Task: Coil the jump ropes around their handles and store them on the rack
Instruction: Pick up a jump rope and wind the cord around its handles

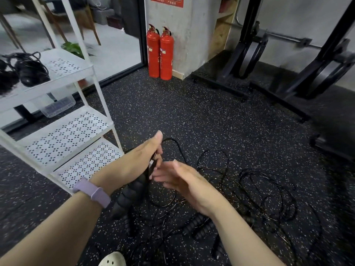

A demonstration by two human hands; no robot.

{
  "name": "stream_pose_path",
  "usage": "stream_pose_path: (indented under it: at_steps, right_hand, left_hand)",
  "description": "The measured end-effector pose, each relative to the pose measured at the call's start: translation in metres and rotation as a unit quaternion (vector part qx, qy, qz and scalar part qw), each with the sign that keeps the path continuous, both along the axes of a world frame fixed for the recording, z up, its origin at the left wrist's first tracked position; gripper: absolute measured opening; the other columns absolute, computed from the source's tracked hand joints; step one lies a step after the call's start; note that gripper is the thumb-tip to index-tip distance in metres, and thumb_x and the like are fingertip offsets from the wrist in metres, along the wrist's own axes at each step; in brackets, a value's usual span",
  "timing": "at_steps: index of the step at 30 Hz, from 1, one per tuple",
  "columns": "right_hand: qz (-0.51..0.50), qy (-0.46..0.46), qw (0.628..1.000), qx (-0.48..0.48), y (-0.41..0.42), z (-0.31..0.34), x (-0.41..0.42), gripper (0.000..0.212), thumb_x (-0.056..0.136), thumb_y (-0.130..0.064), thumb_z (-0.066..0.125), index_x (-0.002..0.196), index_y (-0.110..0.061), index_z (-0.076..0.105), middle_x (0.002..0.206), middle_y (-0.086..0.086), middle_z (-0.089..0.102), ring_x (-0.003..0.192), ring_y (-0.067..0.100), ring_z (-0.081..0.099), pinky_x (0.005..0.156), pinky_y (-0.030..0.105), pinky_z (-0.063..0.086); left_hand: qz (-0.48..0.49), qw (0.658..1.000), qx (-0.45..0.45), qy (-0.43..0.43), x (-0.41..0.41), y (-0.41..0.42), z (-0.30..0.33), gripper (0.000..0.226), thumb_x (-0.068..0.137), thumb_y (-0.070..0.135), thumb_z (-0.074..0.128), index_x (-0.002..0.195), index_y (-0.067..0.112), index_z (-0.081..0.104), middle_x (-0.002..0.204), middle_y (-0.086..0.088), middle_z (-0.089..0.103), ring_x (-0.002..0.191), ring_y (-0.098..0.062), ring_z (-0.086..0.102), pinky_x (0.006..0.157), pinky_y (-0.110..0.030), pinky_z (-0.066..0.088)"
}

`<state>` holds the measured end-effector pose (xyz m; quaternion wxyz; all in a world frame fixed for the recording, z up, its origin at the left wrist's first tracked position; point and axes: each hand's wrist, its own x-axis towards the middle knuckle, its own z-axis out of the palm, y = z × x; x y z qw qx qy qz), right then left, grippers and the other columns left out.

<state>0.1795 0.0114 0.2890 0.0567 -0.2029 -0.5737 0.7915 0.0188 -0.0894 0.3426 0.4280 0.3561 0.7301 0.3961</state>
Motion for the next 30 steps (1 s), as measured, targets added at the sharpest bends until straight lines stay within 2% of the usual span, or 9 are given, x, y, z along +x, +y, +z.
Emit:
stream_pose_path:
  at_steps: [2,4,8,12,16,20,23,26,30]
  right_hand:
    - [-0.020,0.006,0.999,0.034,-0.007,0.005,-0.004,0.051,0.094,-0.049,0.063,0.135,-0.020,0.060,0.125,0.003,0.074,0.118,0.021,0.070,0.104,0.036,0.052]
    - [-0.036,0.013,0.997,0.060,-0.013,0.006,-0.009,0.045,0.094,-0.034,0.070,0.137,-0.030,0.057,0.116,-0.007,0.076,0.113,0.014,0.071,0.100,0.030,0.054]
    - [-0.059,0.032,0.988,0.142,-0.015,0.005,-0.011,0.052,0.095,-0.018,0.076,0.140,-0.029,0.055,0.103,-0.014,0.072,0.097,0.003,0.068,0.084,0.025,0.057]
    - [-0.072,0.019,0.980,0.184,-0.007,0.004,-0.005,0.013,0.105,-0.020,0.061,0.116,-0.026,0.062,0.094,-0.002,0.072,0.055,0.011,0.063,0.052,0.023,0.049]
    - [-0.101,0.008,0.967,0.235,0.008,0.002,0.005,0.025,0.109,-0.023,0.052,0.110,-0.022,0.077,0.091,-0.002,0.079,0.059,-0.006,0.057,0.057,0.006,0.041]
    - [-0.132,0.018,0.983,0.128,0.020,0.006,0.011,0.030,0.110,-0.030,0.048,0.110,-0.030,0.079,0.079,-0.001,0.070,0.050,-0.001,0.039,0.046,0.012,0.032]
    - [-0.152,0.007,0.984,0.092,0.027,0.007,0.013,0.038,0.110,-0.027,0.048,0.090,-0.028,0.080,0.058,-0.008,0.043,0.047,0.006,0.027,0.044,0.020,0.024]
    - [-0.154,-0.022,0.980,0.123,0.031,0.007,0.015,0.045,0.111,-0.027,0.045,0.077,-0.033,0.074,0.054,-0.015,0.034,0.049,0.007,0.027,0.049,0.024,0.026]
    - [-0.171,-0.056,0.961,0.211,0.032,0.008,0.018,0.039,0.111,-0.031,0.046,0.080,-0.031,0.071,0.060,-0.004,0.037,0.061,0.020,0.031,0.059,0.034,0.029]
  left_hand:
    - [0.053,0.997,0.002,-0.059,0.000,0.002,-0.003,0.085,0.087,0.089,0.021,0.101,0.017,0.064,0.081,0.003,0.069,0.079,-0.015,0.067,0.089,-0.042,0.055]
    - [0.100,0.989,0.016,-0.106,0.005,0.005,-0.005,0.062,0.098,0.071,0.033,0.092,0.020,0.067,0.087,-0.004,0.071,0.093,-0.026,0.070,0.096,-0.047,0.055]
    - [0.053,0.998,-0.004,-0.018,0.014,0.008,-0.007,0.035,0.093,0.058,0.052,0.100,0.025,0.060,0.097,-0.005,0.074,0.088,-0.018,0.068,0.083,-0.039,0.055]
    - [0.016,0.999,0.021,0.046,0.019,0.010,-0.004,0.011,0.103,0.031,0.059,0.101,0.020,0.060,0.088,-0.008,0.073,0.074,-0.013,0.066,0.076,-0.035,0.057]
    - [-0.013,0.991,0.020,0.132,0.015,0.008,-0.002,0.010,0.102,0.028,0.061,0.096,0.023,0.067,0.084,-0.004,0.074,0.068,-0.011,0.065,0.078,-0.038,0.055]
    - [-0.004,0.989,-0.004,0.150,0.010,0.005,-0.006,0.006,0.095,0.034,0.070,0.092,0.030,0.070,0.083,-0.004,0.075,0.070,-0.018,0.069,0.082,-0.047,0.056]
    - [-0.008,0.988,-0.017,0.154,0.006,0.004,-0.008,0.010,0.086,0.039,0.079,0.088,0.034,0.071,0.084,0.004,0.076,0.070,-0.013,0.071,0.079,-0.043,0.058]
    - [-0.030,0.981,-0.034,0.190,0.007,0.003,-0.009,0.015,0.081,0.046,0.082,0.085,0.042,0.069,0.083,0.017,0.074,0.072,-0.012,0.072,0.072,-0.030,0.059]
    - [-0.065,0.962,-0.048,0.260,0.011,0.005,-0.009,0.022,0.080,0.046,0.082,0.081,0.030,0.067,0.078,0.008,0.072,0.073,-0.018,0.070,0.069,-0.035,0.058]
